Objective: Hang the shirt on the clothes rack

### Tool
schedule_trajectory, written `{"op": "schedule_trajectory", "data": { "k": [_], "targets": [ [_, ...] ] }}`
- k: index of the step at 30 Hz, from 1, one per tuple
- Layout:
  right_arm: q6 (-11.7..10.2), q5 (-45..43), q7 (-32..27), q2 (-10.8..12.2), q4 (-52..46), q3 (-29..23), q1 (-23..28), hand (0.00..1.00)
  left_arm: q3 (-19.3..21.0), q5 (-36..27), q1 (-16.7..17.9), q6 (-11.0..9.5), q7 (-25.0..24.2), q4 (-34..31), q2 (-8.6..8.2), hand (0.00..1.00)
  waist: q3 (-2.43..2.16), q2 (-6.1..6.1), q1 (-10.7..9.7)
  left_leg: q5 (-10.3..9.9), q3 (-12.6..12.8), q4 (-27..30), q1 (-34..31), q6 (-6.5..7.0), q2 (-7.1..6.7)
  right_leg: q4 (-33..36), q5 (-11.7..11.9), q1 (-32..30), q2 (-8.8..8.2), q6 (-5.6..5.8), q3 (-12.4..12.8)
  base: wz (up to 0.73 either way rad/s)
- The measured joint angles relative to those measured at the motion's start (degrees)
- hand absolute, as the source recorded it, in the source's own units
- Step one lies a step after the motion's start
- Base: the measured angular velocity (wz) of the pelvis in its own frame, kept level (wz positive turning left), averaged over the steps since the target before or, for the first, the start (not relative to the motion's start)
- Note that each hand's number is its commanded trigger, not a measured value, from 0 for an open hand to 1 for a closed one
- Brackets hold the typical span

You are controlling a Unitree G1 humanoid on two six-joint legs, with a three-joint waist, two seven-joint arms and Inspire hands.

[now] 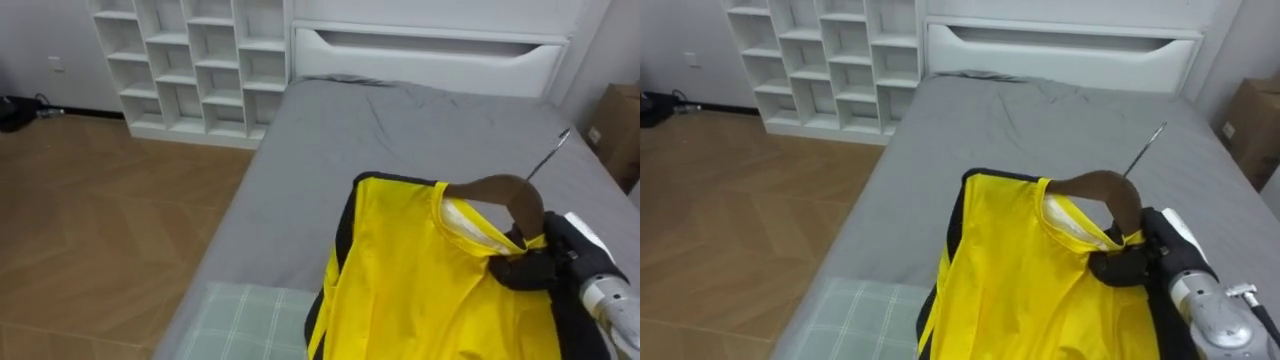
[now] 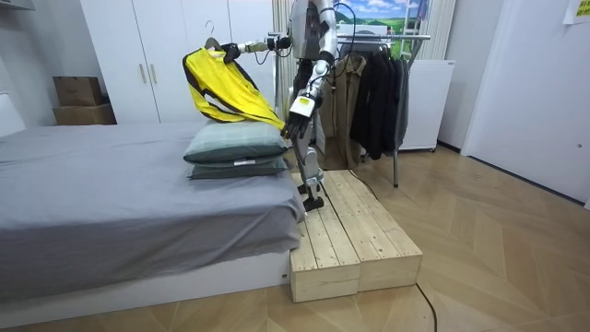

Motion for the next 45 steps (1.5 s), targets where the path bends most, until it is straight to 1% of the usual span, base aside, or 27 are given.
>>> {"op": "schedule_trajectory", "data": {
  "k": [1, 2, 6, 8, 12, 13, 14, 15, 17, 20, 24, 25, 28, 29, 30, 32, 33, 35, 36, 38, 39, 40, 41, 42, 43, 44, 45],
  "targets": [
    [0.0, -0.59, -0.02, -0.05, -1.46, -0.6, 0.91, 1.0, 0.62, -0.07, 0.79, 0.18, -0.02, 0.06, -0.16, 0.0, 0.14, -0.55, 0.03, -0.01, -0.12, 0.02, -0.08, -0.01, 0.0, -0.02, -0.03, -0.12, 0.0, 0.03, -0.08, 0.0],
    [0.0, -1.69, -0.02, -0.05, -2.03, -1.11, 1.22, 1.0, 0.92, -0.49, 0.95, 0.38, -0.13, 0.71, -0.27, 0.0, 0.14, -0.88, 0.47, -0.03, -0.05, 0.15, -0.31, -0.01, 0.05, -0.02, -0.04, -0.6, 0.0, 0.04, 0.0, 0.0],
    [0.01, -5.2, -0.06, -0.42, -5.15, -1.77, 2.13, 1.0, 1.17, -2.76, 0.98, 0.75, -1.98, 2.7, -0.42, 0.0, 0.07, -1.18, 1.2, -0.07, 0.31, 0.27, -1.26, 0.07, -0.05, 0.07, -0.16, -1.62, -0.06, 0.23, 0.64, -0.04],
    [0.13, -6.75, -0.06, -0.43, -7.85, -1.84, 2.39, 1.0, 1.35, -4.75, 1.08, 1.53, -3.72, 4.48, -0.37, 0.0, 0.02, -1.4, 1.17, -0.05, 0.39, 0.19, -1.23, 0.13, -0.05, 0.2, -0.24, -1.65, -0.18, 0.39, 0.8, 0.0],
    [0.39, -6.75, -0.06, -0.67, -12.57, -1.8, 3.38, 1.0, 1.02, -7.37, 0.85, 2.02, -6.97, 8.99, -0.31, 0.0, 0.19, -2.11, 1.23, -0.07, 0.39, 0.29, -0.98, 0.2, 0.05, 0.19, -0.19, -1.45, -0.18, 0.46, 0.87, 0.0],
    [0.4, -6.97, 0.06, -0.7, -14.2, -1.8, 3.73, 1.0, 1.01, -7.44, 0.73, 2.2, -7.88, 10.18, -0.33, 0.0, 0.36, -2.44, 1.07, -0.08, 0.38, 0.32, -1.02, 0.2, 0.06, 0.2, -0.18, -1.47, -0.18, 0.45, 0.8, 0.0],
    [0.43, -7.74, 0.32, -0.82, -15.93, -1.8, 3.98, 1.0, 1.03, -7.44, 0.74, 2.52, -8.82, 10.98, -0.41, 0.0, 0.39, -2.6, 1.06, -0.11, 0.38, 0.31, -1.14, 0.23, 0.06, 0.24, -0.18, -1.4, -0.17, 0.45, 0.78, 0.0],
    [0.47, -8.32, 0.43, -0.85, -16.87, -1.8, 4.02, 1.0, 1.03, -7.44, 0.74, 2.62, -9.16, 11.39, -0.45, 0.0, 0.4, -2.63, 1.06, -0.12, 0.39, 0.3, -1.2, 0.23, 0.06, 0.29, -0.18, -1.33, -0.17, 0.45, 0.77, 0.0],
    [0.47, -9.87, 0.9, -0.92, -19.92, -1.8, 4.07, 1.0, 0.98, -8.35, 0.53, 2.87, -10.81, 12.86, -0.5, 0.0, 0.64, -2.5, 0.99, -0.25, 0.51, 0.27, -1.23, 0.32, 0.11, 0.29, -0.17, -1.46, -0.16, 0.45, 0.9, 0.0],
    [0.47, -11.09, 1.15, -0.96, -23.09, -1.8, 4.53, 1.0, 0.98, -8.62, -0.01, 2.86, -11.83, 13.6, -0.47, 0.0, 0.74, -2.31, 1.12, -0.44, 0.56, 0.19, -1.31, 0.41, 0.2, 0.36, -0.18, -1.79, -0.16, 0.45, 1.13, 0.0],
    [0.45, -13.26, 1.66, -0.96, -24.81, -1.88, 5.4, 1.0, 0.98, -8.47, -1.06, 3.15, -12.85, 14.9, -0.44, 0.0, 0.65, -2.62, 1.08, -0.48, 1.25, 0.23, -1.27, 0.48, 0.4, 0.93, -0.16, -2.41, -0.08, 0.47, 2.2, -0.11],
    [0.46, -14.03, 1.66, -0.96, -25.62, -1.99, 6.41, 1.0, 0.99, -8.44, -1.29, 3.27, -12.91, 14.88, -0.41, 0.0, 0.52, -2.86, 1.02, -0.49, 1.54, 0.26, -1.37, 0.48, 0.51, 1.2, -0.14, -2.75, -0.04, 0.5, 2.29, -0.12],
    [0.48, -15.52, 2.28, -1.0, -27.04, -2.04, 8.88, 1.0, 0.97, -8.44, -2.14, 3.73, -13.14, 14.8, -0.39, 0.0, 0.62, -3.5, 0.57, -0.83, 2.47, 0.71, -1.81, 0.48, 0.9, 1.37, -0.12, -3.31, 0.09, 0.52, 2.83, -0.15],
    [0.52, -15.8, 2.8, -1.02, -27.31, -2.09, 9.65, 1.0, 0.97, -8.45, -2.48, 3.82, -13.45, 14.82, -0.38, 0.0, 0.51, -3.67, 0.24, -1.11, 2.9, 1.46, -2.31, 0.47, 1.16, 1.73, -0.12, -3.88, 0.22, 0.52, 3.24, -0.21],
    [0.53, -16.04, 2.98, -1.02, -27.57, -2.09, 10.08, 1.0, 0.95, -8.45, -2.71, 3.92, -13.61, 14.84, -0.36, 0.0, 0.59, -3.73, -0.05, -1.24, 3.35, 1.79, -2.38, 0.5, 1.4, 2.12, -0.12, -4.17, 0.33, 0.52, 3.58, -0.24],
    [0.53, -17.16, 3.72, -1.06, -28.52, -2.11, 11.77, 1.0, 0.9, -8.46, -3.07, 4.05, -14.14, 14.88, -0.21, 0.0, 0.61, -3.71, -0.54, -2.21, 4.99, 3.28, -2.85, 0.46, 2.31, 3.06, -0.11, -5.1, 0.65, 0.5, 4.37, -0.36],
    [0.53, -17.63, 3.78, -1.07, -28.53, -2.12, 12.06, 1.0, 0.89, -8.41, -3.23, 4.05, -14.27, 14.86, -0.12, 0.0, 0.59, -3.68, -0.74, -2.49, 5.4, 3.78, -3.13, 0.46, 2.57, 3.28, -0.1, -5.43, 0.82, 0.49, 4.61, -0.47],
    [0.62, -20.35, 3.98, -1.09, -28.54, -2.19, 12.63, 1.0, 0.6, -8.59, -4.1, 4.06, -14.64, 14.86, 0.13, 0.0, 0.67, -3.63, -0.85, -3.4, 8.29, 4.97, -3.34, 0.48, 3.75, 4.5, 0.04, -6.88, 1.16, 0.31, 5.27, -0.59],
    [0.63, -20.72, 3.99, -1.09, -28.54, -2.19, 12.74, 1.0, 0.47, -8.61, -4.28, 4.06, -14.65, 14.86, 0.13, 0.0, 0.73, -3.56, -0.88, -3.58, 9.1, 5.02, -3.1, 0.48, 4.04, 4.71, 0.17, -7.12, 1.22, 0.33, 5.31, -0.73],
    [0.63, -23.01, 3.99, -1.11, -28.56, -2.23, 12.91, 1.0, 0.47, -8.57, -4.99, 4.04, -14.66, 14.93, 0.21, 0.0, 0.79, -3.49, -0.78, -4.2, 13.04, 5.08, -2.23, 0.42, 5.12, 5.69, 0.59, -8.63, 1.22, 0.23, 5.12, -0.87],
    [0.62, -23.4, 3.99, -1.11, -28.56, -2.24, 12.9, 1.0, 0.45, -8.58, -5.21, 4.04, -14.65, 14.98, 0.27, 0.0, 0.81, -3.45, -0.64, -4.39, 14.08, 5.08, -2.0, 0.36, 5.4, 6.13, 0.76, -9.06, 1.19, 0.1, 4.89, -1.0],
    [0.63, -24.48, 3.98, -1.11, -28.57, -2.24, 12.89, 1.0, 0.4, -8.69, -5.63, 4.02, -14.64, 15.21, 0.37, 0.0, 0.82, -3.42, -0.5, -4.94, 16.61, 5.04, -1.36, 0.28, 6.06, 6.55, 1.11, -9.86, 1.22, -0.12, 4.27, -1.09],
    [0.62, -25.42, 3.98, -1.12, -28.57, -2.25, 12.82, 1.0, 0.19, -9.59, -5.7, 4.01, -14.59, 15.22, 0.39, 0.0, 0.84, -3.38, -0.45, -5.24, 19.22, 4.98, -0.65, 0.22, 6.58, 7.29, 1.43, -10.76, 1.04, -0.27, 3.08, -1.08],
    [0.62, -25.86, 3.98, -1.13, -28.57, -2.26, 12.8, 1.0, 0.04, -9.64, -5.69, 4.03, -14.58, 15.32, 0.39, 0.0, 0.87, -3.33, -0.44, -5.41, 20.38, 4.98, -0.38, 0.15, 6.85, 7.46, 1.67, -11.07, 1.01, -0.4, 2.18, -1.11],
    [0.75, -26.22, 3.98, -1.13, -28.57, -2.25, 12.81, 1.0, -0.17, -10.03, -5.65, 4.16, -14.58, 15.91, 0.41, 0.0, 0.9, -3.26, -0.52, -5.74, 22.61, 4.97, 0.21, 0.03, 7.39, 7.76, 2.29, -11.46, 0.83, -0.63, 0.42, -0.97],
    [1.13, -26.21, 3.97, -1.13, -28.57, -2.25, 12.78, 1.0, -0.55, -10.98, -5.93, 4.9, -14.58, 16.61, 0.54, 0.0, 0.92, -3.33, -0.72, -5.98, 24.61, 5.05, 0.5, -0.05, 7.81, 8.14, 2.65, -12.27, 0.33, -0.93, -2.39, -0.92],
    [1.37, -26.22, 3.97, -1.13, -28.57, -2.25, 12.78, 1.0, -0.89, -11.47, -6.18, 5.54, -14.58, 16.89, 0.61, 0.0, 0.9, -3.37, -0.75, -6.11, 25.61, 5.15, 0.54, -0.07, 8.05, 8.14, 2.86, -12.67, 0.04, -1.11, -3.81, -0.78]
  ]
}}
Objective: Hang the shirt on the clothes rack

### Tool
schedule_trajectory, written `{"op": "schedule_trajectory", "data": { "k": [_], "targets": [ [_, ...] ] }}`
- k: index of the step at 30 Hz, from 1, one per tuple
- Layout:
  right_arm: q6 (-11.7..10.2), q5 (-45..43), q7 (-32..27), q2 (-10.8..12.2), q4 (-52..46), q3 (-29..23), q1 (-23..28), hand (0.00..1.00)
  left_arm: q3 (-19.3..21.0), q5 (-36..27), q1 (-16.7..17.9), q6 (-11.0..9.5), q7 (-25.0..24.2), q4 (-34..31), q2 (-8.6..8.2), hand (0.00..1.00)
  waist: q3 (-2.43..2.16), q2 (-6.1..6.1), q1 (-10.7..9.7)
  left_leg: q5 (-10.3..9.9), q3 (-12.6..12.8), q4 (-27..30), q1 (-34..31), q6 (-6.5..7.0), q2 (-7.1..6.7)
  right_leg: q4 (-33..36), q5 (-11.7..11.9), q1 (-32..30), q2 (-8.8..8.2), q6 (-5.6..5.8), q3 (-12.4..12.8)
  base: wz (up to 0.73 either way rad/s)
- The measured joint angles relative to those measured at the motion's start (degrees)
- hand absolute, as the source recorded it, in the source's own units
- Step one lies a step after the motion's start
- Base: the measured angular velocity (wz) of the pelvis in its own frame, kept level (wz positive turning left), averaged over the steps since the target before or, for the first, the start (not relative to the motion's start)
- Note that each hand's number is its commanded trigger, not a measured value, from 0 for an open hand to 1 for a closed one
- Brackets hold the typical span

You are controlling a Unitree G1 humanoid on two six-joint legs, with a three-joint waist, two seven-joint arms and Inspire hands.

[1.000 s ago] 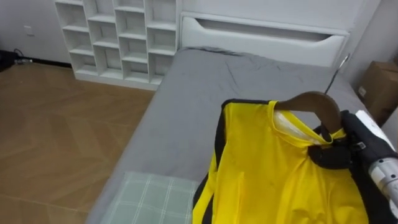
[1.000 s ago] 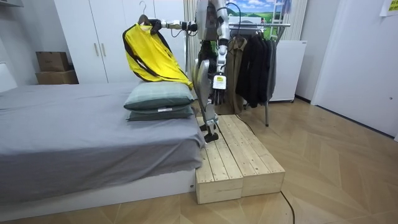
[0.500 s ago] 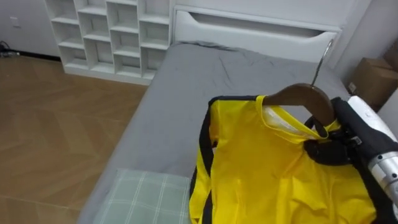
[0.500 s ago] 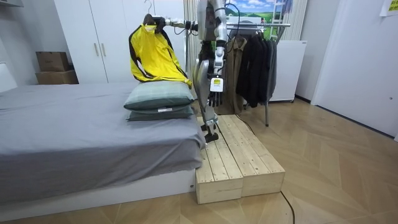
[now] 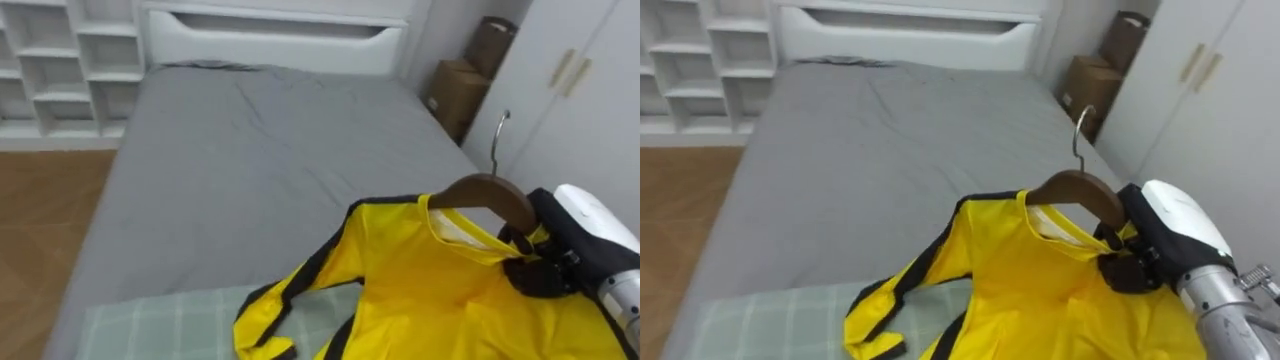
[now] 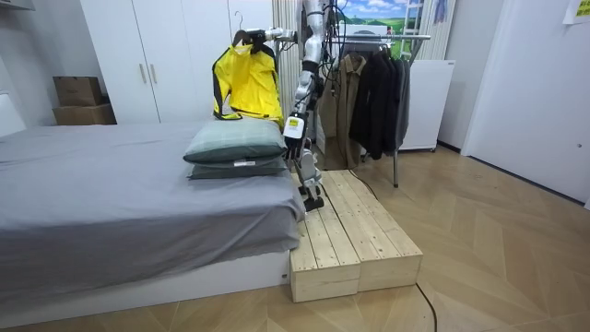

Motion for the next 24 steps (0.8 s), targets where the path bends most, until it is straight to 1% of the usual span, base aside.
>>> {"op": "schedule_trajectory", "data": {
  "k": [1, 2, 3, 4, 5, 6, 7, 8, 9, 10, 11, 12, 14, 15, 16, 17, 18, 19, 20, 21, 22, 23, 24],
  "targets": [
    [0.36, -0.02, 0.02, 0.01, 0.0, -0.02, -0.2, 1.0, -0.29, -0.44, -0.57, 0.88, -0.01, 0.56, 0.0, 0.0, 0.04, 0.05, -0.21, -0.32, 1.52, 0.28, 0.04, 0.04, 0.4, -0.04, 0.53, -0.64, -0.4, -0.23, -1.99, -0.72],
    [0.39, -0.06, 0.03, 0.0, 0.0, -0.02, -0.47, 1.0, -0.28, -0.57, -0.79, 1.49, -0.04, 0.74, 0.02, 0.0, 0.05, 0.07, -0.48, -0.53, 3.21, 0.32, 0.06, 0.05, 0.69, 0.0, 1.07, -1.37, -0.5, -0.44, -3.17, -0.74],
    [0.44, -0.1, 0.03, 0.0, 0.0, -0.03, -0.66, 1.0, -0.28, -0.65, -0.85, 1.9, -0.09, 0.74, 0.02, 0.0, 0.07, 0.1, -0.56, -0.65, 4.18, 0.32, 0.17, 0.0, 0.89, 0.01, 1.37, -1.61, -0.54, -0.57, -3.67, -0.82],
    [0.64, -0.26, 0.06, 0.01, -0.02, 0.0, -1.16, 1.0, -0.3, -0.55, -0.9, 2.69, -0.35, 0.75, 0.02, 0.0, 0.11, 0.31, -0.02, -0.92, 6.52, 0.29, 0.24, -0.15, 1.41, 0.37, 1.78, -1.87, -0.75, -0.63, -4.52, -0.91],
    [1.15, -0.53, 0.37, 0.05, -0.01, 0.06, -1.95, 1.0, -0.33, -0.3, -0.88, 3.56, -0.76, 0.8, -0.02, 0.0, 0.41, 0.72, 0.59, -1.23, 8.52, 0.3, 0.87, -0.3, 1.73, 2.04, 1.3, -2.08, -2.02, -0.01, -7.38, -0.85],
    [1.36, -0.62, 0.55, 0.03, -0.01, 0.06, -2.31, 1.0, -0.33, -0.28, -0.85, 3.94, -0.92, 0.8, -0.06, 0.0, 0.45, 0.78, 0.64, -1.32, 9.38, 0.27, 1.22, -0.36, 1.78, 3.02, 0.84, -2.0, -2.59, 0.37, -8.19, -0.67],
    [1.63, -0.76, 0.65, 0.03, 0.0, 0.07, -3.29, 1.0, -0.35, -0.31, -0.85, 4.56, -1.33, 0.8, -0.01, 0.0, 0.57, 1.0, 0.5, -1.55, 10.33, 0.29, 1.84, -0.54, 1.77, 3.9, 0.21, -1.94, -3.51, 0.84, -9.15, -0.46],
    [1.63, -0.65, 0.66, 0.03, -0.01, 0.12, -4.35, 1.0, -0.34, -0.26, -0.85, 4.88, -1.61, 0.83, 0.01, 0.0, 0.64, 1.21, 0.31, -1.7, 10.94, 0.32, 2.27, -0.77, 1.76, 3.8, 0.18, -2.02, -3.55, 0.78, -9.69, -0.38],
    [1.63, -0.48, 0.66, 0.01, -0.01, 0.11, -4.68, 1.0, -0.31, -0.22, -0.86, 4.99, -1.74, 0.83, 0.02, 0.0, 0.55, 1.33, 0.12, -1.74, 11.05, 0.32, 2.4, -0.85, 1.77, 3.66, 0.17, -2.08, -3.44, 0.79, -9.52, -0.2],
    [1.65, -0.3, 0.66, -0.01, -0.01, 0.12, -5.38, 1.0, -0.33, -0.16, -0.96, 5.28, -1.87, 0.82, 0.04, 0.0, 0.46, 1.46, -0.48, -1.75, 11.04, 0.36, 2.58, -0.89, 1.8, 2.96, 0.17, -2.18, -3.16, 0.76, -9.08, -0.05],
    [1.69, 0.12, 0.82, -0.01, -0.01, 0.15, -6.15, 1.0, -0.34, -0.05, -0.94, 5.69, -2.04, 0.82, 0.04, 0.0, 0.38, 1.58, -1.04, -1.67, 11.04, 0.4, 2.61, -1.02, 1.8, 1.94, 0.18, -2.11, -2.52, 0.19, -7.9, 0.0],
    [1.69, 0.06, 1.1, -0.02, -0.01, 0.16, -6.83, 1.0, -0.34, 0.26, -0.94, 6.07, -2.24, 0.82, 0.02, 0.0, 0.36, 1.63, -1.39, -1.65, 11.04, 0.53, 2.56, -1.03, 1.8, 1.66, 0.06, -2.09, -2.25, -0.11, -7.24, -0.06],
    [1.81, 0.52, 1.29, -0.02, -0.04, 0.13, -8.83, 1.0, -0.56, 0.93, -0.94, 7.47, -2.7, 0.83, 0.12, 0.0, 0.32, 2.04, -2.61, -1.81, 11.05, 1.25, 2.49, -1.24, 2.3, 0.69, 0.26, -1.68, -1.64, -0.38, -6.97, -0.05],
    [1.79, 0.67, 1.28, -0.02, -0.21, 0.09, -9.06, 1.0, -0.71, 0.93, -0.94, 7.64, -2.7, 0.83, 0.18, 0.0, 0.36, 2.12, -2.94, -1.92, 11.05, 1.39, 2.48, -1.32, 2.44, 0.45, 0.31, -1.57, -1.49, -0.4, -6.97, -0.04],
    [1.8, 0.73, 1.28, 0.0, -0.94, -0.1, -9.05, 1.0, -0.78, 1.01, -0.95, 7.94, -2.7, 0.82, 0.21, 0.0, 0.38, 2.53, -3.27, -2.29, 11.26, 2.11, 2.34, -1.56, 3.2, -0.48, 0.62, -1.21, -0.84, -0.53, -6.97, -0.13],
    [1.82, 0.69, 1.35, -0.01, -1.92, -0.13, -9.05, 1.0, -0.75, 1.44, -0.95, 8.74, -2.77, 0.75, 0.22, 0.0, 0.32, 3.03, -3.35, -2.87, 11.86, 3.51, 2.06, -1.76, 4.25, -0.72, 0.68, -1.22, -0.23, -0.74, -6.76, -0.2],
    [1.81, 0.66, 1.36, 0.0, -2.31, -0.15, -9.05, 1.0, -0.72, 2.2, -0.94, 9.12, -2.82, 0.74, 0.22, 0.0, 0.25, 3.41, -3.32, -3.4, 12.1, 4.45, 1.91, -2.01, 4.95, -0.79, 0.6, -1.23, 0.15, -0.97, -6.64, -0.31],
    [1.75, 0.68, 1.38, 0.03, -2.77, -0.16, -9.04, 1.0, -0.76, 3.14, -0.81, 9.78, -2.82, 0.74, 0.23, 0.0, 0.15, 3.81, -3.14, -4.05, 12.84, 6.37, 2.11, -2.47, 5.93, -0.52, 0.26, -1.29, 0.68, -1.43, -6.33, -0.38],
    [1.77, 0.72, 1.4, 0.04, -3.14, -0.13, -9.0, 1.0, -0.83, 3.36, -0.54, 10.18, -2.83, 0.75, 0.35, 0.0, 0.14, 3.87, -3.08, -4.1, 12.84, 7.98, 2.27, -2.59, 6.43, 0.17, -0.21, -1.44, 1.05, -1.44, -4.96, -0.41],
    [1.78, 0.7, 1.4, 0.04, -3.29, -0.13, -9.01, 1.0, -0.83, 3.37, -0.45, 10.56, -2.85, 0.74, 0.35, 0.0, 0.1, 3.94, -2.87, -4.09, 12.52, 9.2, 2.25, -2.6, 6.56, 0.58, -0.37, -1.65, 1.33, -1.37, -4.02, -0.76],
    [1.76, 0.49, 1.38, 0.04, -3.68, 0.22, -9.31, 1.0, -0.97, 3.27, -0.19, 11.37, -2.9, 0.74, 0.32, 0.0, 0.15, 4.08, -1.3, -3.98, 8.79, 11.57, 1.81, -2.6, 6.64, 1.89, -0.7, -2.62, 2.07, -1.8, -1.01, -1.28],
    [1.68, 0.47, 1.38, 0.03, -4.42, 1.05, -9.32, 1.0, -1.01, 3.28, 0.25, 12.22, -2.98, 0.74, 0.31, 0.0, 0.16, 4.2, 0.11, -3.47, 0.36, 13.98, 0.4, -2.42, 5.71, 2.95, -0.78, -3.58, 3.17, -2.32, 2.82, -1.45],
    [1.54, 0.52, 1.38, 0.06, -4.61, 1.59, -9.33, 1.0, -0.96, 3.28, 0.44, 12.67, -3.02, 0.74, 0.32, 0.0, 0.13, 4.19, 0.26, -3.04, -4.14, 15.36, -0.82, -2.2, 5.03, 3.05, -0.62, -3.47, 3.54, -2.52, 4.24, -1.4]
  ]
}}
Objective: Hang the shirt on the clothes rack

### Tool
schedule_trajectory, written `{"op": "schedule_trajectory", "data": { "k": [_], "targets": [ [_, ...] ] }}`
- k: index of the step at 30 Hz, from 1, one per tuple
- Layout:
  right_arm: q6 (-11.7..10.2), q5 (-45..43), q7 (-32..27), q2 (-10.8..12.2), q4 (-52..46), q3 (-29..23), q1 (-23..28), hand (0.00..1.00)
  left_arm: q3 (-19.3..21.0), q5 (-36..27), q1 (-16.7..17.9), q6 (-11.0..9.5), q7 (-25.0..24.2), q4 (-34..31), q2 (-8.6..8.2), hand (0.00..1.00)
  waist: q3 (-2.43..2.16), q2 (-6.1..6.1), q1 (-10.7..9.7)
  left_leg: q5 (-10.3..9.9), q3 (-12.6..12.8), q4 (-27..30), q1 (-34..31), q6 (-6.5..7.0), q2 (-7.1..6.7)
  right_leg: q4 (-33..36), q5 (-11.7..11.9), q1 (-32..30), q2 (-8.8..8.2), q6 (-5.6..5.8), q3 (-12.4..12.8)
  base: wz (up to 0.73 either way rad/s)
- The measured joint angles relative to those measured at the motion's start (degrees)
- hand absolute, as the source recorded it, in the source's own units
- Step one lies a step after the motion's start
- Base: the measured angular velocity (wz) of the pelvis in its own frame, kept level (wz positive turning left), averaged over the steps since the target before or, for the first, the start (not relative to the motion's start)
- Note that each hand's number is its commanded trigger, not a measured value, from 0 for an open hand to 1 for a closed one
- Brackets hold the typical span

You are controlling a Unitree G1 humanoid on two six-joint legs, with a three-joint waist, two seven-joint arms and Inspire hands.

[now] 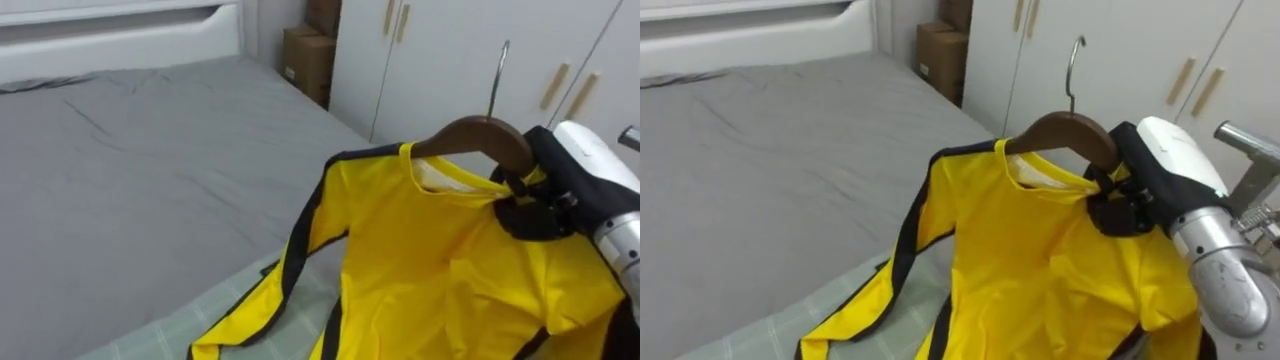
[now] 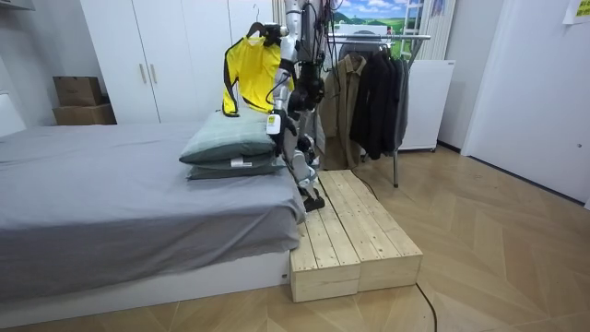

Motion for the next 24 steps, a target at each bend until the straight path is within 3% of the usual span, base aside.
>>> {"op": "schedule_trajectory", "data": {
  "k": [1, 2, 3, 5, 6, 7, 8, 10, 12, 14, 15, 16, 17, 19, 20, 21, 22, 23, 24],
  "targets": [
    [0.4, 0.02, -0.02, 0.03, 0.01, 1.22, -0.09, 1.0, -0.01, 0.01, -0.01, 0.79, -0.09, 0.03, -0.06, 0.0, 0.03, -0.36, 0.23, -0.27, -7.24, -1.08, -1.34, -0.1, -2.51, -0.19, 0.66, -0.18, 0.56, -0.16, 3.33, -1.11],
    [1.16, -0.02, -0.02, 0.1, 0.07, 2.07, -0.09, 1.0, 0.06, 0.03, -0.22, 0.85, -0.1, 0.02, -0.12, 0.0, -0.01, -0.86, 0.4, -0.48, -12.5, -4.84, -1.54, -0.05, -5.26, -0.52, 1.5, -1.0, 0.58, -0.1, 6.01, -1.03],
    [1.32, -0.05, -0.02, 0.1, 0.17, 2.31, -0.1, 1.0, 0.1, 0.03, -0.31, 0.85, -0.1, 0.02, -0.17, 0.0, 0.01, -0.97, 0.64, -0.46, -14.15, -6.66, -1.76, -0.07, -6.31, -0.9, 2.04, -1.36, 0.73, 0.06, 7.43, -1.0],
    [1.42, -0.6, -0.03, 0.08, 1.87, 2.68, -0.46, 1.0, 0.14, 1.0, -0.41, 0.87, -0.1, -0.06, -0.52, 0.0, -0.05, -0.86, 1.38, 0.62, -19.02, -14.05, -2.19, -0.96, -9.39, -2.38, 3.99, -3.47, 2.7, 1.29, 14.06, -0.89],
    [1.6, -0.44, -0.03, 0.09, 2.25, 2.68, -0.46, 1.0, 0.12, 1.46, -0.58, 0.98, -0.09, -0.13, -0.53, 0.0, -0.04, -0.84, 1.33, 1.69, -19.6, -15.16, -2.32, -0.97, -9.93, -2.38, 4.44, -4.14, 3.44, 1.63, 15.74, -0.71],
    [2.57, -0.25, 0.03, 0.25, 2.95, 3.23, -0.46, 1.0, 0.04, 1.44, -0.69, 1.5, -0.09, -0.31, -0.57, 0.0, 0.06, -1.19, 1.24, 4.83, -19.0, -16.23, -2.53, 0.27, -10.08, -2.62, 5.43, -5.33, 4.75, 2.45, 19.19, -0.68],
    [3.08, 0.08, 0.5, 0.29, 2.96, 3.92, -0.51, 1.0, -0.13, 1.43, -0.72, 2.39, -0.09, -0.31, -0.86, 0.0, -0.01, -1.31, 0.6, 4.72, -16.53, -16.68, -2.88, 0.41, -9.71, -3.96, 6.57, -5.65, 5.61, 3.15, 20.75, -0.72],
    [3.13, 0.24, 0.54, 0.42, 2.41, 4.38, -0.64, 1.0, -0.55, 1.43, -0.72, 3.74, -0.08, -0.3, -1.25, 0.0, 0.01, -1.39, 0.14, 4.33, -12.98, -16.7, -2.96, 1.13, -8.86, -6.59, 8.44, -5.67, 5.09, 3.86, 20.3, -0.88],
    [3.77, 0.18, 0.51, 0.43, 1.12, 4.33, -0.64, 1.0, -1.2, 1.44, -0.72, 4.6, -0.08, -0.25, -1.22, 0.0, 0.29, -1.96, -0.69, 4.12, -10.26, -16.41, -2.9, 1.45, -8.61, -7.65, 10.25, -5.94, 3.89, 4.73, 18.15, -0.79],
    [5.11, -0.32, 0.48, 0.46, 0.72, 4.83, -0.64, 1.0, -2.2, 0.81, -0.74, 5.4, -0.08, 0.5, -0.77, 0.0, 0.46, -2.3, -1.38, 4.09, -6.96, -16.28, -2.95, 1.58, -7.43, -9.71, 11.47, -5.71, 3.7, 6.64, 16.91, -0.62],
    [5.3, -0.45, 0.47, 0.51, 0.71, 4.96, -0.67, 1.0, -2.2, 0.79, -0.78, 5.4, -0.07, 0.86, -0.72, 0.0, 0.73, -1.88, -0.98, 4.19, -5.42, -16.15, -2.92, 1.66, -6.35, -9.01, 10.79, -6.06, 3.27, 6.01, 15.44, -0.77],
    [5.79, -1.09, 0.46, 0.6, 0.71, 5.54, -0.6, 1.0, -2.2, 0.82, -0.79, 5.43, -0.07, 1.43, -0.66, 0.0, 0.93, -1.64, -0.6, 4.1, -2.91, -16.1, -2.65, 1.17, -4.75, -2.11, 7.3, -7.39, 1.16, 4.34, 7.82, -0.61],
    [6.37, -1.44, 0.46, 0.59, 0.77, 5.85, -0.55, 1.0, -2.21, 0.81, -0.79, 5.43, -0.07, 1.62, -0.59, 0.0, 0.99, -1.73, -0.41, 4.43, -0.01, -16.79, -1.75, 0.26, -3.77, 4.1, 3.94, -6.57, -2.2, 4.78, 3.66, -0.47],
    [6.43, -1.5, 0.26, 0.81, 0.83, 6.07, -0.61, 1.0, -2.21, 0.82, -0.86, 5.43, -0.07, 1.63, -0.35, 0.0, 0.78, -3.0, 0.46, 4.63, 2.42, -16.71, -0.73, -0.98, -3.85, 5.17, -1.26, -4.72, -5.91, 6.23, 1.09, -0.33],
    [6.4, -1.19, 0.21, 1.38, 0.82, 6.37, -0.69, 1.0, -1.88, 0.91, -0.85, 5.47, -0.08, 1.63, -0.3, 0.0, 0.88, -3.39, 0.77, 4.59, 2.45, -15.46, -1.07, -1.94, -4.31, 3.46, -2.07, -4.64, -5.18, 4.97, 1.64, -0.42],
    [6.49, -1.1, 0.23, 1.67, 0.84, 6.6, -0.66, 1.0, -1.36, 1.01, -0.85, 5.47, -0.08, 1.62, -0.45, 0.0, 0.91, -3.11, 1.1, 4.71, 2.16, -15.34, -1.24, -2.19, -4.08, 2.56, -1.82, -4.52, -4.35, 4.76, 2.37, -0.72],
    [6.66, -1.02, 0.43, 2.2, 0.94, 7.03, -0.67, 1.0, -0.14, 1.42, -0.85, 5.53, -0.08, 1.62, -0.52, 0.0, 0.8, -2.55, 2.43, 4.86, -1.18, -16.2, -1.37, -2.46, -4.14, -0.04, -0.2, -3.91, -2.35, 3.62, 4.16, -0.81],
    [6.71, -1.01, 0.57, 2.94, 1.23, 7.38, -0.64, 1.0, 1.09, 1.47, -0.85, 5.8, -0.08, 1.62, -0.16, 0.0, 0.85, -2.52, 2.48, 5.08, -3.66, -16.73, -1.49, -2.77, -3.98, -2.83, 1.58, -3.05, -0.94, 1.96, 4.79, -0.76],
    [6.71, -1.01, 0.76, 2.95, 1.35, 7.46, -0.58, 1.0, 1.55, 1.47, -0.84, 5.84, -0.08, 1.62, -0.08, 0.0, 0.86, -2.52, 2.46, 5.1, -4.2, -16.78, -1.5, -2.84, -3.72, -3.89, 2.17, -2.83, -0.42, 1.73, 4.96, -0.42]
  ]
}}
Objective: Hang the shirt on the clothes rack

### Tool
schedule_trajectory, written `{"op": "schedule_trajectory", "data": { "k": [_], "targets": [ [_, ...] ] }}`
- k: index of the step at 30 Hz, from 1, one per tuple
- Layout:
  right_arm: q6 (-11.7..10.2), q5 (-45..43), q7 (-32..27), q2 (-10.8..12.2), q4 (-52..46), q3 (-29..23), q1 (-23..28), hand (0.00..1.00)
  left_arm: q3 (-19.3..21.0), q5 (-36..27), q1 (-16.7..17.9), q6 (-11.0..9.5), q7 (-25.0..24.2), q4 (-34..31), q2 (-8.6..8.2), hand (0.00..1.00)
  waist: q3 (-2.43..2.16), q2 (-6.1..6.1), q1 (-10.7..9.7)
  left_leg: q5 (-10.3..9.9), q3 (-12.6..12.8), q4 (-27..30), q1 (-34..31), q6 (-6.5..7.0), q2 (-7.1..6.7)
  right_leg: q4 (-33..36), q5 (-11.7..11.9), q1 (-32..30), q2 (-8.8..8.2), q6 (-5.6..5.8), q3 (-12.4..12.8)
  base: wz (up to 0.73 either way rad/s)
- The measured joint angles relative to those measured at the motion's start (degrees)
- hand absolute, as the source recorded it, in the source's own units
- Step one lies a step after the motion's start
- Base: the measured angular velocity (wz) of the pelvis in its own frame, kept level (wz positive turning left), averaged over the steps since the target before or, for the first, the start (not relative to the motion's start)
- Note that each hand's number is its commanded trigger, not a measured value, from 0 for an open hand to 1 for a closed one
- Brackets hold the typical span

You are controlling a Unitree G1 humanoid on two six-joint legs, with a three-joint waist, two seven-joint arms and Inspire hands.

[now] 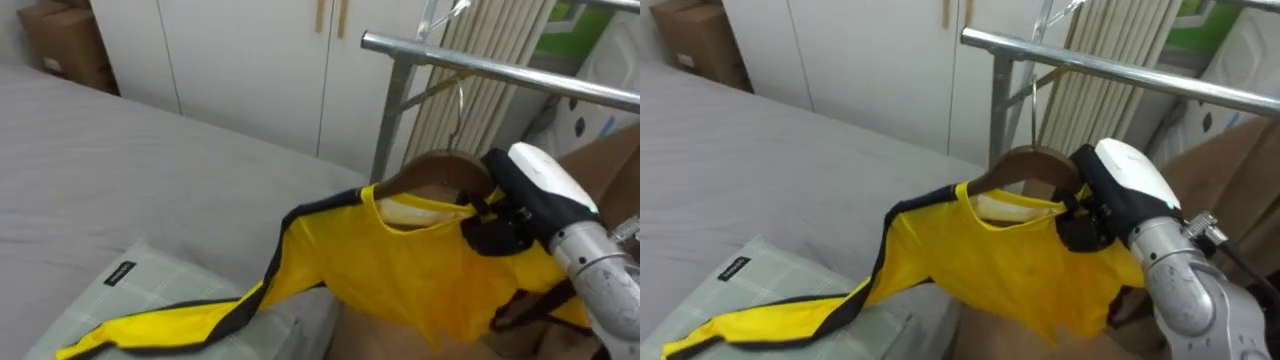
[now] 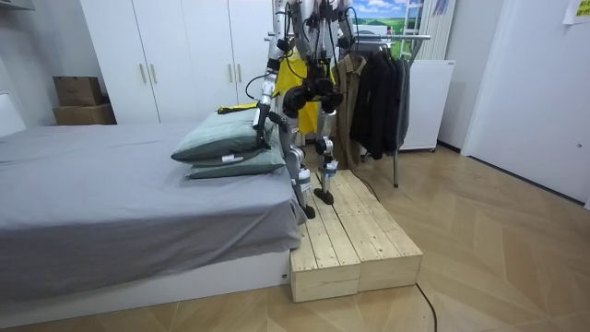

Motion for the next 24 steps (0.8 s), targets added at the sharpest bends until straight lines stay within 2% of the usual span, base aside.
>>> {"op": "schedule_trajectory", "data": {
  "k": [1, 4, 10, 16, 20, 24],
  "targets": [
    [0.03, 0.14, 0.58, -0.15, 0.02, -0.03, 0.04, 1.0, 0.92, -0.06, 0.02, 0.04, 0.0, 0.0, 0.02, 0.0, -0.03, -0.07, 0.02, 0.13, -0.16, -0.28, -0.01, -0.28, 0.24, -1.13, 0.7, 0.2, 0.44, -0.38, 0.08, -0.22],
    [0.04, 2.57, 1.71, -0.15, -0.03, -0.36, 0.03, 1.0, 1.57, -0.06, 0.04, 0.06, 0.03, 0.0, 0.03, 0.0, -0.12, -0.38, -0.11, 0.6, 0.27, -1.58, 0.11, -0.89, 0.15, -1.43, 1.01, -0.24, 1.33, -0.5, 1.06, -0.11],
    [0.01, 4.29, 2.99, -0.16, -2.28, -1.72, 0.01, 1.0, 4.44, -0.07, 0.47, 0.07, 0.58, 0.14, -0.11, 0.0, -0.24, -0.82, 0.18, 0.9, 0.48, -2.74, 0.64, -1.09, 0.01, -2.19, 1.65, 0.15, 1.89, -0.83, 1.94, -0.09],
    [0.04, 7.95, 2.99, -0.19, -2.29, -4.7, 0.0, 1.0, 5.8, -0.11, 1.28, 0.02, 0.64, 0.12, -0.66, 0.0, -0.32, -0.93, 0.62, 0.87, 0.61, -3.19, 1.29, -1.04, -0.47, -2.41, 1.88, 0.04, 1.86, -0.46, 2.78, -0.06],
    [0.18, 13.59, 3.12, -0.26, -2.35, -7.66, 0.0, 1.0, 5.97, -0.06, 1.33, 0.03, 0.8, 0.1, -0.67, 0.0, -0.48, -1.0, 0.55, 0.88, 0.49, -3.41, 1.33, -0.97, -0.43, -3.19, 2.27, 0.5, 1.91, -0.4, 2.41, 0.0],
    [0.81, 14.38, 3.35, -0.27, -2.33, -8.52, 0.0, 1.0, 6.05, -0.05, 1.75, 0.03, 1.18, 0.1, -0.77, 0.0, -0.59, -0.55, 0.65, 0.89, 0.13, -3.58, 2.41, -0.98, -0.23, -3.42, 2.41, 1.86, 1.92, -0.54, 1.47, 0.04]
  ]
}}
